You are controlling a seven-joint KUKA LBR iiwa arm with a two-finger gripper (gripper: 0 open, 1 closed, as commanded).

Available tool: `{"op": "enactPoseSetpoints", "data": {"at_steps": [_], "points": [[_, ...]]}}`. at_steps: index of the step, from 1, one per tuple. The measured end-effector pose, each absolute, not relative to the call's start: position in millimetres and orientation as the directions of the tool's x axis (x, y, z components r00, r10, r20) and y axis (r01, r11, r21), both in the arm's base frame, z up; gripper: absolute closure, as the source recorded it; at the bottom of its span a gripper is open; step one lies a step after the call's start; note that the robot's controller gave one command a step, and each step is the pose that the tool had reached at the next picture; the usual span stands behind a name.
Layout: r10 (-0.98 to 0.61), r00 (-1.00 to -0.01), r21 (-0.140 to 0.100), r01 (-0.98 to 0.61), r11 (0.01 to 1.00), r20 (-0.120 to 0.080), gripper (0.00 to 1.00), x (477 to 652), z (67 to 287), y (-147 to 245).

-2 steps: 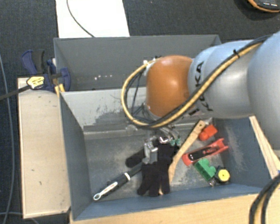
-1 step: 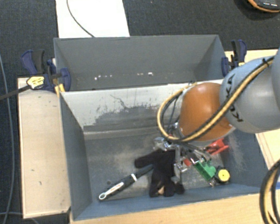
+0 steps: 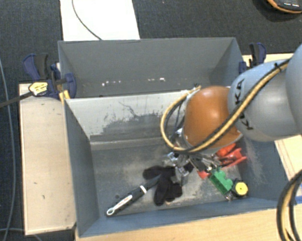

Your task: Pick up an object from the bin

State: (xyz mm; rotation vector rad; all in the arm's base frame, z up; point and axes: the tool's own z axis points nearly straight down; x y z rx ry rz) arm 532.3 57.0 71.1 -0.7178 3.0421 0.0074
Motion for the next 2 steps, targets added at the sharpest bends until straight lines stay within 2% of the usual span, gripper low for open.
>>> {"op": "enactPoseSetpoints", "data": {"at_steps": [1,2], "points": [[-0.445,-0.895,0.001,-0.445,0.895,-0.017,1.0,532.3,71.1,57.0],[-0.442,-0.897,0.003,-0.442,0.897,-0.012,1.0,528.5,182.1,64.3]]}}
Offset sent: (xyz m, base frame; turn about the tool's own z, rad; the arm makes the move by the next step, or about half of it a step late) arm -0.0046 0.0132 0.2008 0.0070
